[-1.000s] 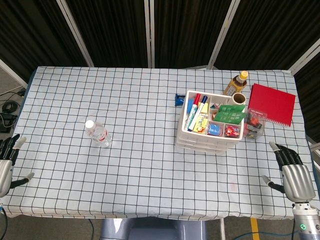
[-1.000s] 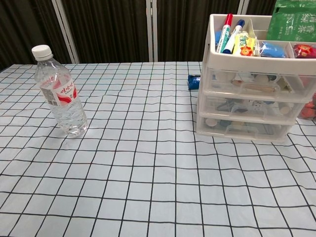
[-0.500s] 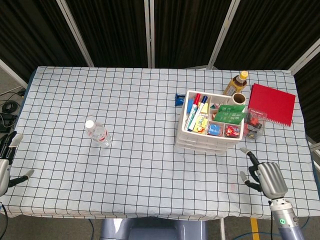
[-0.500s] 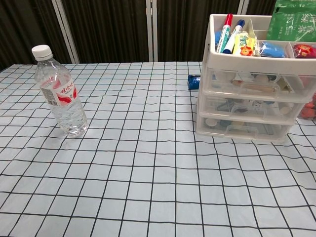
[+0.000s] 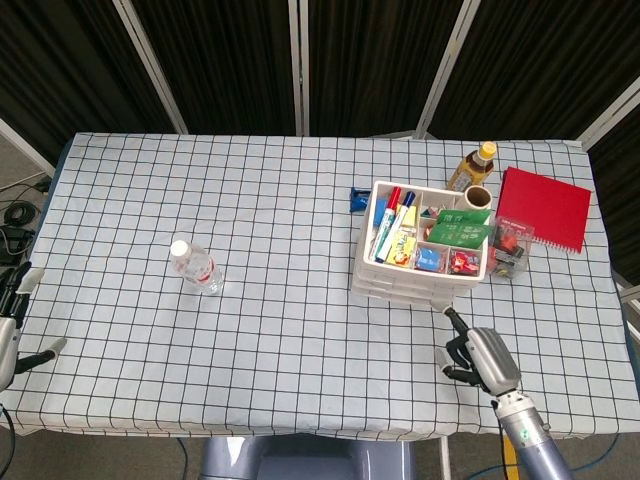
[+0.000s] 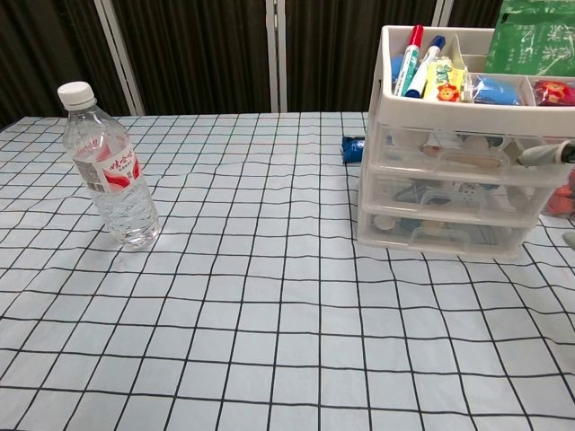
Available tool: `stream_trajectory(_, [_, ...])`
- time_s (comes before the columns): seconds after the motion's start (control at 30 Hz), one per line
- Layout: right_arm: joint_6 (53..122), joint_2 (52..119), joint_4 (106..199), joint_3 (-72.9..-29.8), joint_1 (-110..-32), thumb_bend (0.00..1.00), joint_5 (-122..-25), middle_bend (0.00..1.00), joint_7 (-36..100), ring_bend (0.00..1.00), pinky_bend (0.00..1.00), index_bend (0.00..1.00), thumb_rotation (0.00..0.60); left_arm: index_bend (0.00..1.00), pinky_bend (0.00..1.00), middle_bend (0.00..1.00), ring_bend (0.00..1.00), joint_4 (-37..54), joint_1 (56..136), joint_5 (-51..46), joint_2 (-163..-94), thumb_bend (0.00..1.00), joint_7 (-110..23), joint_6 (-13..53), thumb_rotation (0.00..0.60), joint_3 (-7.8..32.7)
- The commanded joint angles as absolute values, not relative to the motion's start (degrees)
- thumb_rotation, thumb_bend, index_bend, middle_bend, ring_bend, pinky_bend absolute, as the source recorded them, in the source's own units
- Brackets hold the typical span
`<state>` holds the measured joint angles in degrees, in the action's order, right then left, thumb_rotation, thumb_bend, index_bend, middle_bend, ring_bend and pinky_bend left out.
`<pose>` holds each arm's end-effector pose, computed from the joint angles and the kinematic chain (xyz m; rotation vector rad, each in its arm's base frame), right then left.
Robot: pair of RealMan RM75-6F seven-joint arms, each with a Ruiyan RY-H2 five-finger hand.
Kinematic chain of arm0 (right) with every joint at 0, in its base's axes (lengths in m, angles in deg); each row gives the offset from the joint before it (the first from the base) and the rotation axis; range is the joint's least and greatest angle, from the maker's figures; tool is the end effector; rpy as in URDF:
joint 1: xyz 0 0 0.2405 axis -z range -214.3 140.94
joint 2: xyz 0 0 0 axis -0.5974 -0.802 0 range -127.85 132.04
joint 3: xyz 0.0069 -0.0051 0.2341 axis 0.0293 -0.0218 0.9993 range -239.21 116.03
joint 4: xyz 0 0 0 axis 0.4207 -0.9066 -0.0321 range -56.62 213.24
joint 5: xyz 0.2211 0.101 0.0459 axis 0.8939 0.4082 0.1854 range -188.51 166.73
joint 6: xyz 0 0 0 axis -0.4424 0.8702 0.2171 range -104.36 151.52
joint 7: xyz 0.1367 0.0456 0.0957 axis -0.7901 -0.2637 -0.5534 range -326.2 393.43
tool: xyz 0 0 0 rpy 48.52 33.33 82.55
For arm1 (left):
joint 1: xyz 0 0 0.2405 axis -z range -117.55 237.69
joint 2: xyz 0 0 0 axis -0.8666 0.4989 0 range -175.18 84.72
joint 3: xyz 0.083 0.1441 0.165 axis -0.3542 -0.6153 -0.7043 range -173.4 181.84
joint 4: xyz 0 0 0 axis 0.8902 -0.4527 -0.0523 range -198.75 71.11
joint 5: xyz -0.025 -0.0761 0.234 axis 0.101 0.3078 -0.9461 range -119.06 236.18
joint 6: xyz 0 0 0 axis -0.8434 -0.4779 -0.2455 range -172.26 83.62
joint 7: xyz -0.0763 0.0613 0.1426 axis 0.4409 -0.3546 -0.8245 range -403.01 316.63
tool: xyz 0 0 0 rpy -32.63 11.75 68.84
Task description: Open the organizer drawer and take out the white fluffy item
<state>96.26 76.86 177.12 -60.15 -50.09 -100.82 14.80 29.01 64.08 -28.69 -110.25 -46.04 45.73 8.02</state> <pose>-0.2115 -0.2277 0.0092 1.4705 -1.4812 1.3225 -0.2942 0.2098 0.1244 -1.3437 -0.8082 -0.9515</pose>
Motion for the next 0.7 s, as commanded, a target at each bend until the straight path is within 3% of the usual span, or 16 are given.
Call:
stream_trajectory(0.03, [90.01,76.26,180.32,-60.55,-53.24,0.43,-99.19,0.97,1.81,0.98,0.84,0.07,0.600,0.00,0.00,0.00,0.00,28.93,64.07,-28.57,-110.34,0.12,-46.32,45.78,0.600,8.13])
stream_trajectory(0.2, [86.75,76.20,179.67,-60.60,-55.39,0.45,-99.18,0.97,-7.47,0.98,0.84,0.04,0.600,0.00,0.00,0.00,0.00,28.98,64.06,-28.61,-110.44,0.12,-46.70,45.84,0.600,8.14])
stream_trajectory(0.7, [84.81,79.27,177.58,-59.25,-56.96,0.45,-95.24,0.97,-11.35,0.98,0.84,0.00,0.600,0.00,0.00,0.00,0.00,29.06,64.09,-28.56,-110.38,0.12,-46.72,45.73,0.600,8.19])
